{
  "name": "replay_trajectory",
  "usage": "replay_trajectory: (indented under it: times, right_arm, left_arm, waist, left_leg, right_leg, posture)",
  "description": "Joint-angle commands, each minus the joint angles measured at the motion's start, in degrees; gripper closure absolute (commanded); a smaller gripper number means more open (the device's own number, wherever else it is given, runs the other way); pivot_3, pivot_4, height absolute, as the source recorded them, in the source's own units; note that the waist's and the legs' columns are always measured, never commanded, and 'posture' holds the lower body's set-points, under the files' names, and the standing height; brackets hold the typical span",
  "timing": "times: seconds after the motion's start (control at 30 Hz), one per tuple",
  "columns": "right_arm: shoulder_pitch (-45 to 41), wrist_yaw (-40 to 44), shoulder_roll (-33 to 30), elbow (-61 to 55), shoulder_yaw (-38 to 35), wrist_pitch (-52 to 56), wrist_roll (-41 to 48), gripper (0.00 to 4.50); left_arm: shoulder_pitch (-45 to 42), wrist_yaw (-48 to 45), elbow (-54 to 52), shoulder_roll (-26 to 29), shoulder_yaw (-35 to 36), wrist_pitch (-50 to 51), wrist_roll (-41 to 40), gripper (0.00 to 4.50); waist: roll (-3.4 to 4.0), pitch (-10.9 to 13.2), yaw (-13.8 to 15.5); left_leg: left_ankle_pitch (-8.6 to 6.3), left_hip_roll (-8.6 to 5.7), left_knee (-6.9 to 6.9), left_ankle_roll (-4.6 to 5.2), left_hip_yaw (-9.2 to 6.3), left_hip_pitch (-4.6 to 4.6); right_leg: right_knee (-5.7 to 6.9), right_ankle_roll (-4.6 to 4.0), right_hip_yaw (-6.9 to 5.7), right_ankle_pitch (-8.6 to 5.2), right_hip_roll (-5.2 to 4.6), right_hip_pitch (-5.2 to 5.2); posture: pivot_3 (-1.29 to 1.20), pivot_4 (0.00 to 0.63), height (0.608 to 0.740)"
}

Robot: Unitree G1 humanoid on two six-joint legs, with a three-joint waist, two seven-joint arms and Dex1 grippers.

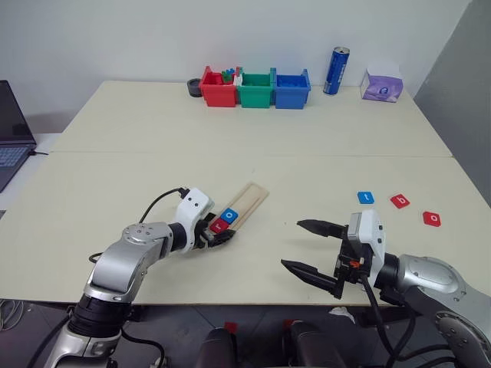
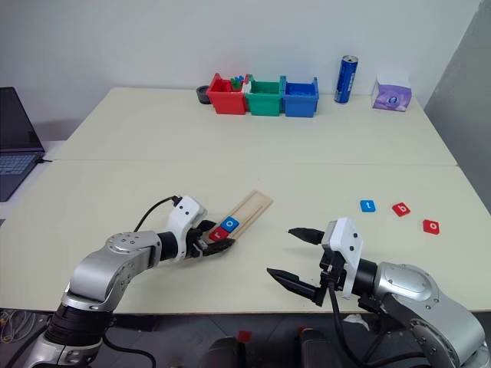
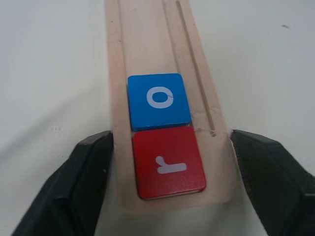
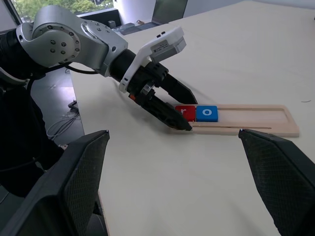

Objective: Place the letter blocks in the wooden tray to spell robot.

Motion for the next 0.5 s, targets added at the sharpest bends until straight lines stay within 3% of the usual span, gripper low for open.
replay_trajectory:
  times: [0.03,0.13,0.5]
  right_arm:
    - [-0.31,-0.35,0.12,-2.32,-1.11,-0.11,1.85,0.0]
    - [-0.2,-0.44,0.0,-2.37,-1.11,-0.18,2.04,0.0]
    - [-0.18,-0.62,-0.24,-2.55,-0.8,-0.37,2.01,0.0]
  left_arm:
    - [0.98,-0.45,1.81,0.69,-1.8,0.77,0.57,1.72]
    - [0.46,-0.61,2.95,1.06,-1.46,0.16,0.76,2.4]
    - [-0.28,-2.12,4.95,1.83,-1.69,-2.97,1.11,2.42]
  waist:
    - [-0.01,-0.01,0.02]
    - [-0.01,-0.01,0.02]
    - [0.01,-0.02,0.02]
  left_leg:
    - [0.0,0.0,0.0,0.0,-0.01,-0.01]
    - [0.0,-0.01,0.0,0.0,0.01,-0.02]
    - [0.0,0.0,0.0,0.0,0.0,0.05]
  right_leg:
    - [-0.01,0.0,-0.01,0.0,0.0,0.0]
    - [-0.02,0.0,0.0,0.0,0.0,0.0]
    - [0.02,0.0,-0.01,0.0,0.0,0.03]
  posture:
    - [0.0,0.15,0.74]
    - [0.0,0.15,0.74]
    - [0.0,0.15,0.74]
